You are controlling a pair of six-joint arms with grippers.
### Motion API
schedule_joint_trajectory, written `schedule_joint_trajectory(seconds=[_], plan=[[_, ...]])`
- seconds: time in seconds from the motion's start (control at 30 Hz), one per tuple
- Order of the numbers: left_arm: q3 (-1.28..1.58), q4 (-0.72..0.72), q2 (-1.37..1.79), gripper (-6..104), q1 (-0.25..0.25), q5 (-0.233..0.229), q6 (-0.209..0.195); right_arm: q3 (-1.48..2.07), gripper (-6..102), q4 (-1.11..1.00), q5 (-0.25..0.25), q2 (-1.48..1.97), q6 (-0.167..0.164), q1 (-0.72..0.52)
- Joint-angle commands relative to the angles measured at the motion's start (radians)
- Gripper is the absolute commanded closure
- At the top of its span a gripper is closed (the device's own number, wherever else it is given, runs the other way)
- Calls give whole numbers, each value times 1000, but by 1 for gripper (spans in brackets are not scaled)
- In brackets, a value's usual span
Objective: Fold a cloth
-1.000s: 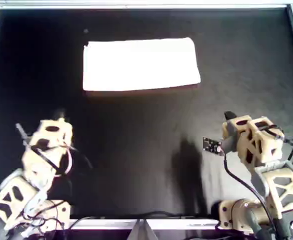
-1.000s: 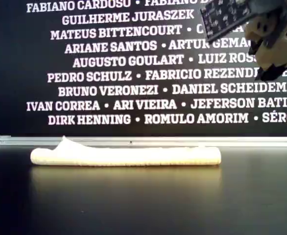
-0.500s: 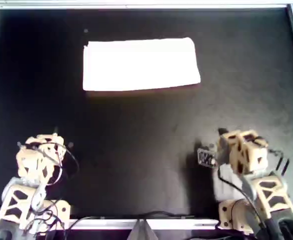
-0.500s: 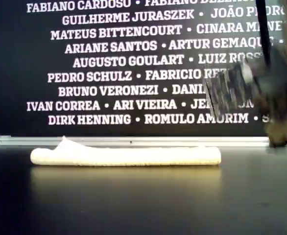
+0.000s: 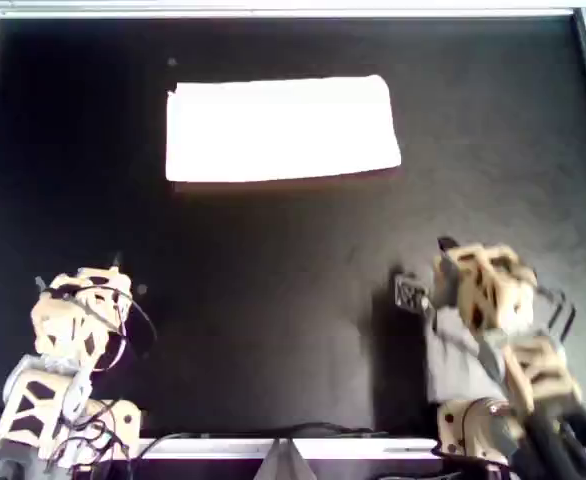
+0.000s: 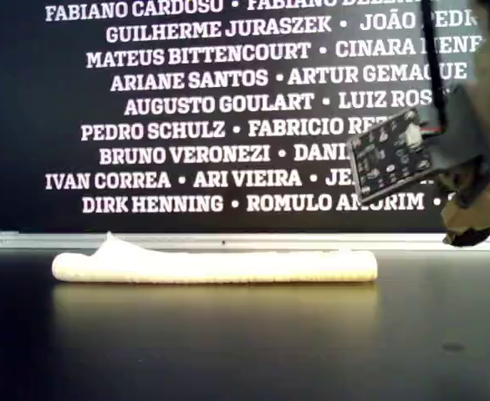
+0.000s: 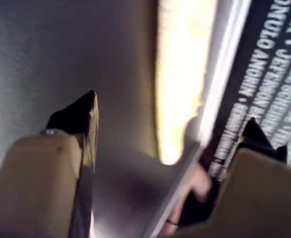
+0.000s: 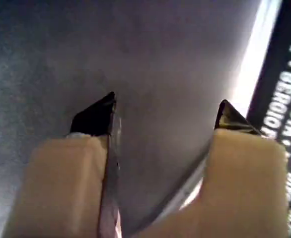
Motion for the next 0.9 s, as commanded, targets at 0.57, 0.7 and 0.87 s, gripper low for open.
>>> schedule_joint_trajectory(seconds=[0.57,0.7,0.87], plan=[[-1109,-195,-1474,-2,9,23,0,-744,17,-55,-6,-718,12,25],[-1201,-207,-1595,-2,-28,23,9,-831,18,-55,-8,-816,14,40],[-1341,-207,-1750,-2,-48,23,9,-948,18,-55,-6,-974,-2,77]])
